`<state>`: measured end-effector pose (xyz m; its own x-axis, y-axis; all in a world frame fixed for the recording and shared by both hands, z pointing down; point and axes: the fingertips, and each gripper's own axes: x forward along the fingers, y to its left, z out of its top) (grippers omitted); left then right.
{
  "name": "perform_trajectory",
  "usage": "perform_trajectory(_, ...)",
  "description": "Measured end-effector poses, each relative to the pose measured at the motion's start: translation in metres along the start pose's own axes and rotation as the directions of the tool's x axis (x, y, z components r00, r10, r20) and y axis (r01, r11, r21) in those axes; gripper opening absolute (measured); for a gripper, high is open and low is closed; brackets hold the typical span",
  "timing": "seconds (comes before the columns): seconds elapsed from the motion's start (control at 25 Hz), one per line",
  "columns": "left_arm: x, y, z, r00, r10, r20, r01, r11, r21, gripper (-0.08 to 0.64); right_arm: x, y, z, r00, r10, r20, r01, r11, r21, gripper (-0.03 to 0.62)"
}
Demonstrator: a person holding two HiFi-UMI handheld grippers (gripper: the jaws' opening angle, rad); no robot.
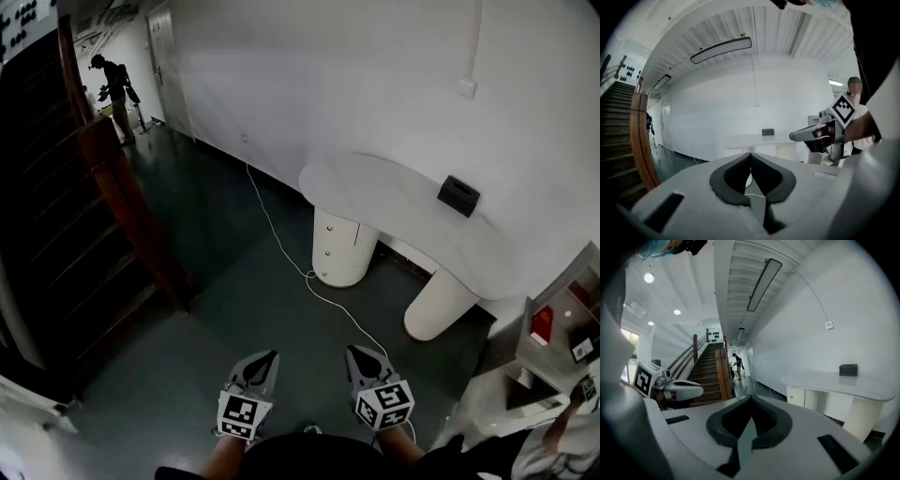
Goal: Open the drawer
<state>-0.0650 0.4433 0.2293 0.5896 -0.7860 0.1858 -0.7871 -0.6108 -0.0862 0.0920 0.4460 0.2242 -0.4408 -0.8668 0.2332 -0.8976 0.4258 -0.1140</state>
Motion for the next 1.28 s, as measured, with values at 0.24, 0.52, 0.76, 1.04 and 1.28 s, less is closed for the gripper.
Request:
perform_trajectory(0.24,0.014,-0.005,0.008,1.000,0.010,0.016,-0.010,1.000,0.013,0.018,0.004,-0.012,0.002,1.000,0.014,-0.003,-0.014,1.000,0.011,0.000)
perform_trajectory(0.52,0.029,-0.011,0.009,1.000,0.009,0.019,-0.010,1.000,0.007,0.021,0.015,-0.031,-0.001,1.000,0.014,0.014,-0.015,0.998,0.059,0.000)
perform_trajectory(0.76,0.049,0.002,0.002,1.000,-0.013,-0.009,0.013,1.000,-0.004,0.031,0.036,-0.038,-0.003,1.000,0.012,0.010,-0.012,0.996,0.085,0.043)
perform_trajectory(1.04,0.105,0.030,-0.007,0.994,-0.097,-0.045,0.096,0.995,-0.023,0.049,0.082,-0.062,-0.002,0.999,-0.043,-0.012,0.044,0.994,0.103,0.050)
perform_trajectory(1.28,0.167,0.078,0.007,0.985,-0.173,-0.015,0.173,0.985,0.010,0.049,0.138,-0.088,0.015,0.993,-0.114,-0.034,0.117,0.987,0.108,0.066)
